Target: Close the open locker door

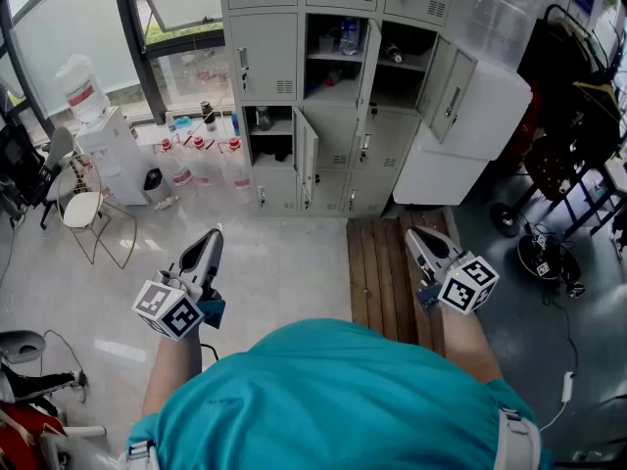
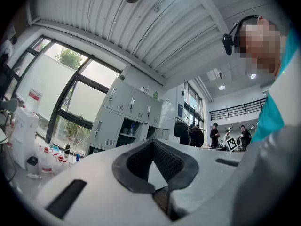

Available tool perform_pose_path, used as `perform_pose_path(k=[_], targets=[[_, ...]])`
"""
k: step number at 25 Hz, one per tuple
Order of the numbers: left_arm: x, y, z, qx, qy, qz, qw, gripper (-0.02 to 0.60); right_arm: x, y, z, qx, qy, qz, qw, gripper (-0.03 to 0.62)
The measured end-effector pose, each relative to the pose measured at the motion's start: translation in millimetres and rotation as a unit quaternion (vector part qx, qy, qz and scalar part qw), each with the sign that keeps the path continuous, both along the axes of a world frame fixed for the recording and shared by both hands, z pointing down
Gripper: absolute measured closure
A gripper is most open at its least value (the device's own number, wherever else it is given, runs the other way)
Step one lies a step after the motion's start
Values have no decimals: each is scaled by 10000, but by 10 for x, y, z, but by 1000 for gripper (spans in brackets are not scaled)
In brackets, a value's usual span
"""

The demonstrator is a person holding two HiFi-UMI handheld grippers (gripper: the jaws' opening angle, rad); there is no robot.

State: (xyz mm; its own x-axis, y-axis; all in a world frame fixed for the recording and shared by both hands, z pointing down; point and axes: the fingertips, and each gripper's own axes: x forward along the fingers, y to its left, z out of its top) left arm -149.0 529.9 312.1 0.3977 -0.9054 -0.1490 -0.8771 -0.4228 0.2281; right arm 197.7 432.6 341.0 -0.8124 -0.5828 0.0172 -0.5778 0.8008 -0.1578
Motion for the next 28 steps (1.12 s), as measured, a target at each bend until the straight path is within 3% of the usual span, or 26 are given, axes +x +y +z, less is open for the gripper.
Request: perform_pose_path(k=[11, 16, 21, 28], targets=[[19, -51, -14, -31, -7, 84, 10000, 577, -37, -29, 12, 13, -38, -13, 10000, 592], [138, -112, -45, -66, 10, 119, 9999, 578, 105, -103, 18, -291, -224, 107, 9993, 592], [504, -185, -24, -111, 35, 208, 9997, 577, 448, -13, -3, -256, -357, 27, 9990, 591], [1329, -320, 18, -166, 48, 365, 9992, 577, 1120, 103, 44, -155, -312, -192, 9992, 591]])
